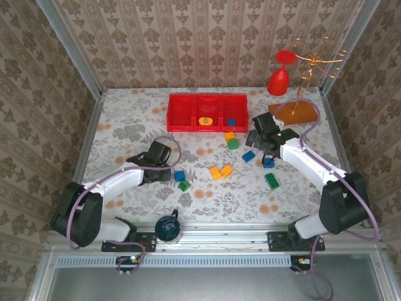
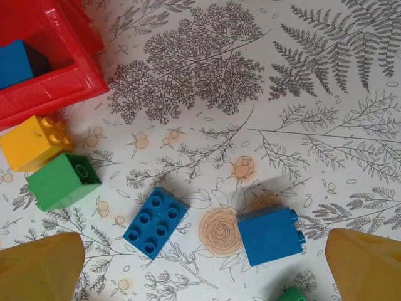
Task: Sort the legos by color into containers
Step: Pick up the lego from the bottom-left of the table, then place the lego in the container.
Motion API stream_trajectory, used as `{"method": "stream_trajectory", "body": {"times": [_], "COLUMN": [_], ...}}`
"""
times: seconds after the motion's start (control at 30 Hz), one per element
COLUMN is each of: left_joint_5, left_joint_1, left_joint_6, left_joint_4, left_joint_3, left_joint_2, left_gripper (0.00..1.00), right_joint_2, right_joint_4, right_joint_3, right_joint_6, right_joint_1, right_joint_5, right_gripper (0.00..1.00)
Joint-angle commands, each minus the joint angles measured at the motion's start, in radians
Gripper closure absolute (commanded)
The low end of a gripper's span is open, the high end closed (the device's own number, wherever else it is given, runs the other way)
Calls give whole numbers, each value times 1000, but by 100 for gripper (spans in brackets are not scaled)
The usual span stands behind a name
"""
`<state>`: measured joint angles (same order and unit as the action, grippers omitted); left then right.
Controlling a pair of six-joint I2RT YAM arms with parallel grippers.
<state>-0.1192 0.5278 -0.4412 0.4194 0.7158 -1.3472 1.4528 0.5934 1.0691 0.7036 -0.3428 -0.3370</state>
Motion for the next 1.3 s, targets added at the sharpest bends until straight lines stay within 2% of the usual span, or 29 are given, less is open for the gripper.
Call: {"method": "stream_trajectory", "body": {"times": [0.0,0.3,0.4,0.67,1.1,1.27], "left_joint_5": [-23,-5,11,59,78,77], "left_joint_1": [-27,-66,-111,-137,-147,-147], "left_joint_6": [44,191,225,265,263,248], "left_joint_4": [-96,-187,-216,-188,-166,-160], "left_joint_3": [101,411,517,778,947,964], "left_joint_2": [-7,-236,-336,-566,-733,-751], "left_gripper": [76,76,77,76,75,67], "right_joint_2": [-25,-51,-56,-54,11,27], "right_joint_4": [-17,2,12,18,69,92], "right_joint_3": [-23,-34,-37,-32,19,17], "right_joint_6": [16,10,5,-16,-17,-4], "right_joint_1": [-4,-22,-22,-22,-19,-13], "right_joint_5": [-14,-10,-7,31,49,40], "right_gripper": [0,0,0,0,0,0]}}
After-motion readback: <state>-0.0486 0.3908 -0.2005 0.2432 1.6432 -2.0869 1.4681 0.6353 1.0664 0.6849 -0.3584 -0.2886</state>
